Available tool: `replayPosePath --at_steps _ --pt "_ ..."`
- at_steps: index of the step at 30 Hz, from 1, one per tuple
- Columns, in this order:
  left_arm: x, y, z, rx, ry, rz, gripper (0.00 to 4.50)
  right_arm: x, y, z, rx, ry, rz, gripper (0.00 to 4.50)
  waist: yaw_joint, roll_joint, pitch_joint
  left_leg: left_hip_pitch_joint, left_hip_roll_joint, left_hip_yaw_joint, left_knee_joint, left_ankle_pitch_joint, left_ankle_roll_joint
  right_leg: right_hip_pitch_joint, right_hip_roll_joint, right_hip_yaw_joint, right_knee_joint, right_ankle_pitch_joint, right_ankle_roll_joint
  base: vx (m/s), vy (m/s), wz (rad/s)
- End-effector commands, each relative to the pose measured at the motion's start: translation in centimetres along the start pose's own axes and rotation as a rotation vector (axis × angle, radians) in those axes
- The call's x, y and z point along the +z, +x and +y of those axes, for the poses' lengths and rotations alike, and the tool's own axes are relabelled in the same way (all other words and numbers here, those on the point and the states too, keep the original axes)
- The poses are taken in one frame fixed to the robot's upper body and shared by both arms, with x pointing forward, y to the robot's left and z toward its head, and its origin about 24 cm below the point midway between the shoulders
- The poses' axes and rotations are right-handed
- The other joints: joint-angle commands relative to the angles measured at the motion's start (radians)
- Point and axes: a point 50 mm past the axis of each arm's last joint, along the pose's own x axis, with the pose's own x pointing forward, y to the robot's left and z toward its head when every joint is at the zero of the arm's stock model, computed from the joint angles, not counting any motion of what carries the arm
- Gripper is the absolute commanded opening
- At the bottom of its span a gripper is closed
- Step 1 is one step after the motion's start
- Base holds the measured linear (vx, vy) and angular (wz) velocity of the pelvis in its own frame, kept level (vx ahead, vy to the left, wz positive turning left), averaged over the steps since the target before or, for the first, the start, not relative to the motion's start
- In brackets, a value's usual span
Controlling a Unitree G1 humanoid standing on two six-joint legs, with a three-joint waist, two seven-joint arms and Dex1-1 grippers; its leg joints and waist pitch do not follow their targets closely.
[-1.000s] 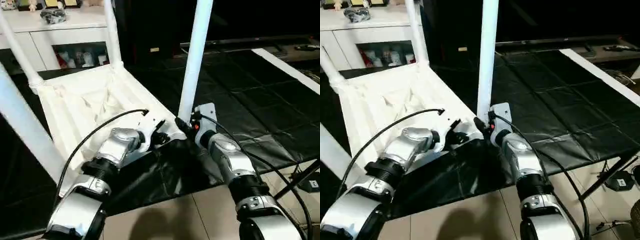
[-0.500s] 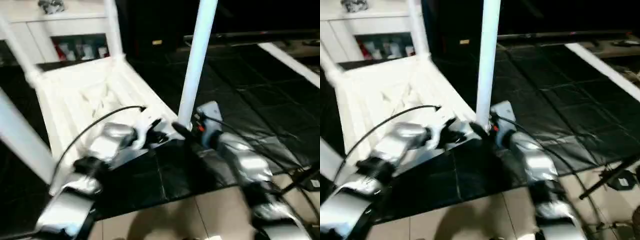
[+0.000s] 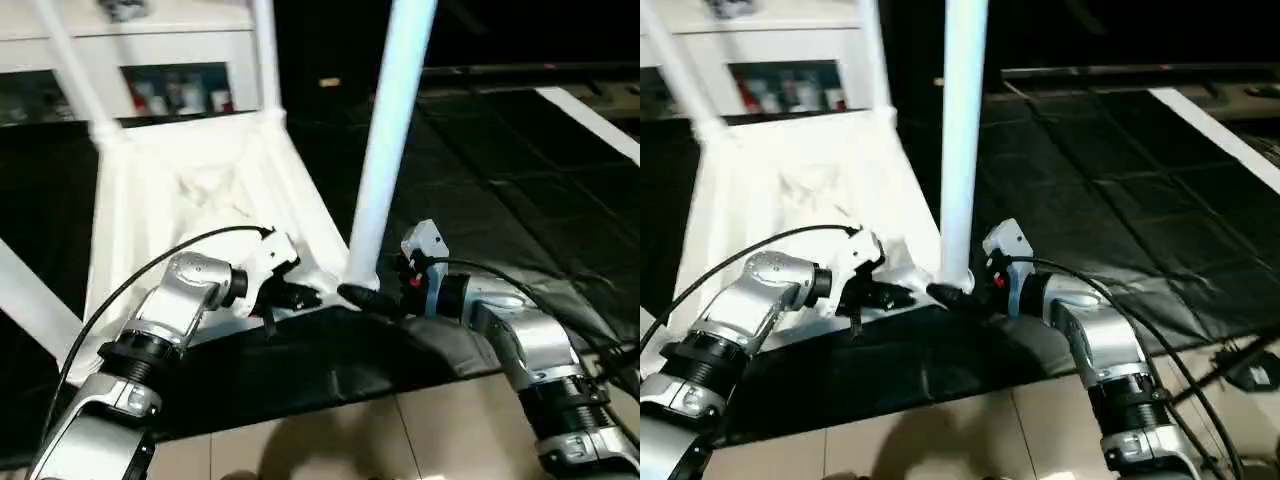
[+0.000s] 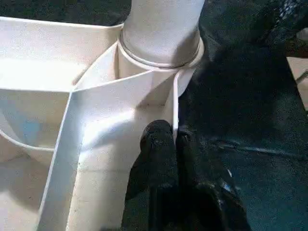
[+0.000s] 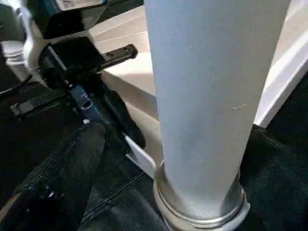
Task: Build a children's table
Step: Rotate leg to tighten
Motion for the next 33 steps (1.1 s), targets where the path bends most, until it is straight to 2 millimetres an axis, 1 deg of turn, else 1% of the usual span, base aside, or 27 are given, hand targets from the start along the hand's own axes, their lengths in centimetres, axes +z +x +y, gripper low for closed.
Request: replayPosePath --at_steps 1,6,9,11,12,13,14,15,16,17,18,19,22,23,24,25,28,30,33 --pt "2.3 0.0 -0.5 -0.064 0.082 -0.085 0.00 0.7 0.0 0.5 0.073 -0.018 0.000 4.45 -0.002 -0.008 -0.073 0.012 0.029 0.001 -0.056 -0.134 0.062 0.067 -0.058 0.058 -0.048 -0.162 -0.205 0.000 0.000 0.00" --pt "2.1 -0.5 -0.6 -0.089 0.091 -0.064 0.00 0.8 -0.6 0.7 0.140 -0.021 0.031 4.45 0.005 -0.009 -0.070 0.012 0.029 0.001 -0.056 -0.154 0.056 0.065 -0.059 0.058 -0.053 -0.218 -0.185 0.000 0.000 0.00" --pt "1.8 -0.9 -0.8 -0.115 0.096 -0.045 0.00 0.7 -0.9 0.7 0.186 -0.024 0.062 4.45 0.009 -0.010 -0.069 0.011 0.028 0.000 -0.055 -0.171 0.048 0.063 -0.060 0.058 -0.057 -0.268 -0.168 0.000 0.000 0.00" --pt "1.7 -1.0 -0.9 -0.128 0.100 -0.034 0.00 0.6 -0.9 0.6 0.201 -0.034 0.080 4.45 0.011 -0.009 -0.067 0.012 0.028 0.000 -0.054 -0.183 0.040 0.059 -0.060 0.058 -0.060 -0.300 -0.157 0.000 0.000 0.00" --pt "1.7 -1.0 -0.9 -0.132 0.102 -0.030 0.00 0.6 -0.9 0.5 0.207 -0.039 0.089 4.45 0.011 -0.005 -0.067 0.012 0.028 -0.001 -0.054 -0.188 0.037 0.059 -0.060 0.058 -0.060 -0.306 -0.157 0.000 0.000 0.00" --pt "1.7 -1.0 -0.9 -0.135 0.104 -0.026 0.00 0.6 -0.9 0.4 0.215 -0.040 0.095 4.45 0.010 -0.007 -0.067 0.012 0.028 -0.001 -0.054 -0.199 0.033 0.059 -0.060 0.058 -0.061 -0.313 -0.157 0.000 0.000 0.00" --pt "1.7 -1.0 -0.9 -0.139 0.106 -0.023 0.00 0.6 -0.9 0.4 0.227 -0.041 0.101 4.45 0.011 -0.007 -0.067 0.013 0.028 -0.001 -0.054 -0.200 0.032 0.059 -0.059 0.058 -0.062 -0.314 -0.157 0.000 0.000 0.00" --pt "1.7 -1.0 -0.9 -0.142 0.107 -0.021 0.00 0.6 -0.9 0.3 0.236 -0.043 0.107 4.45 0.011 -0.010 -0.067 0.014 0.029 -0.002 -0.055 -0.206 0.030 0.058 -0.059 0.057 -0.060 -0.318 -0.161 0.000 0.000 0.00" --pt "1.7 -1.1 -0.9 -0.147 0.109 -0.016 0.00 0.7 -1.0 0.3 0.256 -0.049 0.118 4.45 0.010 -0.009 -0.067 0.013 0.029 -0.003 -0.055 -0.206 0.029 0.059 -0.059 0.057 -0.059 -0.315 -0.163 0.000 0.000 0.00" --pt "1.7 -1.1 -0.9 -0.153 0.113 -0.009 0.00 0.8 -1.0 0.2 0.276 -0.054 0.130 4.45 0.010 -0.012 -0.067 0.012 0.029 -0.002 -0.054 -0.204 0.029 0.059 -0.059 0.058 -0.059 -0.310 -0.162 0.000 0.000 0.00" --pt "1.7 -1.1 -1.0 -0.156 0.115 -0.005 0.00 0.9 -0.9 0.1 0.282 -0.069 0.135 4.45 0.011 -0.009 -0.068 0.013 0.030 -0.002 -0.054 -0.201 0.030 0.059 -0.060 0.058 -0.057 -0.301 -0.168 0.000 0.000 0.00" --pt "1.7 -1.1 -1.0 -0.158 0.116 -0.003 0.00 1.0 -0.9 0.1 0.284 -0.080 0.139 4.45 0.011 -0.013 -0.068 0.013 0.030 -0.001 -0.053 -0.199 0.032 0.058 -0.059 0.059 -0.056 -0.295 -0.169 0.000 0.000 0.00" --pt "1.7 -1.3 -0.9 -0.157 0.119 0.003 0.00 1.2 -0.6 0.0 0.307 -0.067 0.140 4.45 0.013 -0.013 -0.070 0.011 0.029 0.000 -0.051 -0.176 0.038 0.060 -0.059 0.060 -0.051 -0.259 -0.180 0.000 0.000 0.00" --pt "1.7 -1.3 -0.9 -0.157 0.119 0.003 0.00 1.2 -0.6 0.0 0.311 -0.064 0.140 4.30 0.013 -0.013 -0.071 0.012 0.028 0.000 -0.050 -0.172 0.042 0.061 -0.059 0.060 -0.051 -0.257 -0.182 0.000 0.000 0.00" --pt "1.7 -1.3 -0.9 -0.158 0.119 0.004 0.00 1.2 -0.6 0.0 0.316 -0.059 0.140 4.30 0.014 -0.016 -0.071 0.011 0.028 0.001 -0.049 -0.166 0.044 0.061 -0.058 0.060 -0.050 -0.253 -0.182 0.000 0.000 0.00" --pt "1.7 -1.3 -0.8 -0.156 0.118 0.005 0.00 1.2 -0.6 -0.1 0.332 -0.041 0.146 4.19 0.014 -0.017 -0.072 0.009 0.028 0.000 -0.048 -0.159 0.046 0.062 -0.058 0.059 -0.048 -0.250 -0.184 0.000 0.000 0.00" --pt "1.6 -1.3 -0.8 -0.154 0.117 0.006 0.00 1.1 -0.5 -0.1 0.342 -0.034 0.149 4.00 0.015 -0.015 -0.071 0.009 0.028 0.001 -0.048 -0.154 0.048 0.061 -0.058 0.058 -0.048 -0.253 -0.183 0.000 0.000 0.00" --pt "1.6 -1.3 -0.8 -0.153 0.116 0.006 0.00 1.1 -0.5 -0.2 0.345 -0.034 0.149 3.76 0.016 -0.015 -0.072 0.009 0.028 0.000 -0.048 -0.153 0.047 0.061 -0.058 0.059 -0.048 -0.256 -0.182 0.000 0.000 0.00" --pt "1.6 -1.4 -0.8 -0.154 0.115 0.006 0.00 1.1 -0.4 -0.3 0.350 -0.035 0.147 3.58 0.016 -0.016 -0.071 0.011 0.028 0.001 -0.048 -0.165 0.042 0.060 -0.058 0.059 -0.051 -0.276 -0.177 0.000 0.000 0.00"
